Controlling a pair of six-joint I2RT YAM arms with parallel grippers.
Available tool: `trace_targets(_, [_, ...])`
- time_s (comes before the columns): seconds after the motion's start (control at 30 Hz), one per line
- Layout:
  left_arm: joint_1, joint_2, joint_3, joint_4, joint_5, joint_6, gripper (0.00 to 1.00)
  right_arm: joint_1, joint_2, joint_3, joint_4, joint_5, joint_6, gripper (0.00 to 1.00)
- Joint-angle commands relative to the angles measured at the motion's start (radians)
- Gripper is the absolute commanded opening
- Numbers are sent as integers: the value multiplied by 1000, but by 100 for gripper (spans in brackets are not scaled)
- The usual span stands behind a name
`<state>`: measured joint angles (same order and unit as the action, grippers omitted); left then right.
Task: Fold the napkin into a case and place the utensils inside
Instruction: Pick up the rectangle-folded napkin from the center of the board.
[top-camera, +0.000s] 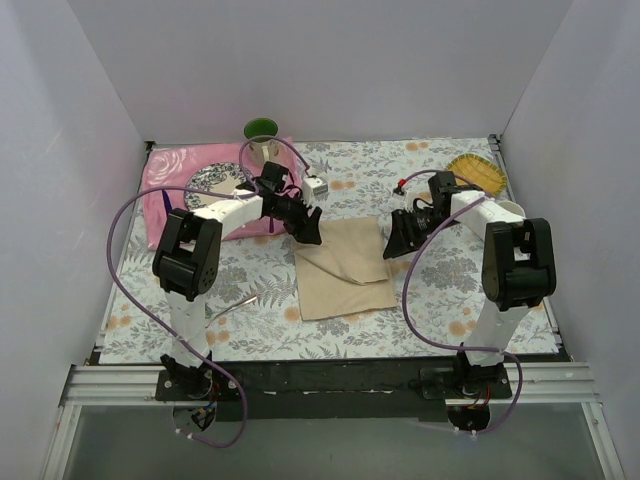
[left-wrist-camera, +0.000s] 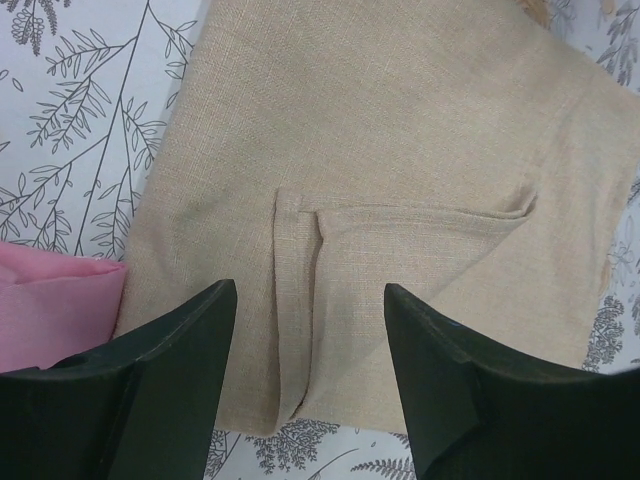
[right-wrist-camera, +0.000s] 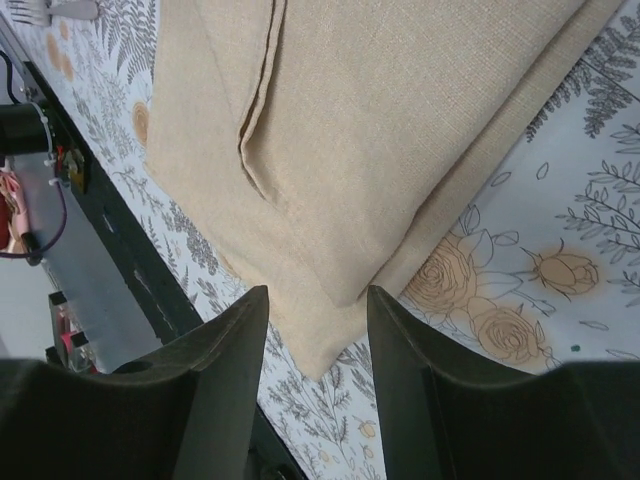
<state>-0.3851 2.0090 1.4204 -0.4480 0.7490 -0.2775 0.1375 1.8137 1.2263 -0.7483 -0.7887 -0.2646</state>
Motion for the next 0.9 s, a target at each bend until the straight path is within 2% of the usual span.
trace_targets(0.0, [-31, -12, 12, -9, -79, 46, 60, 27, 18, -24, 72, -15, 82, 52])
trace_targets(0.2, [-38, 7, 9, -1, -114, 24, 60, 33, 29, -67, 90, 49, 100, 54])
trace_targets(0.4, [-52, 10, 8, -20, -88, 27, 60, 36, 36, -70, 83, 86, 103, 54])
trace_targets(0.73, [-69, 37, 9, -21, -82, 15, 59, 48, 56, -65, 76, 43, 120, 49])
trace_targets(0.87, [-74, 40, 20, -24, -60, 17, 55, 48, 71, -68, 70, 39, 120, 48])
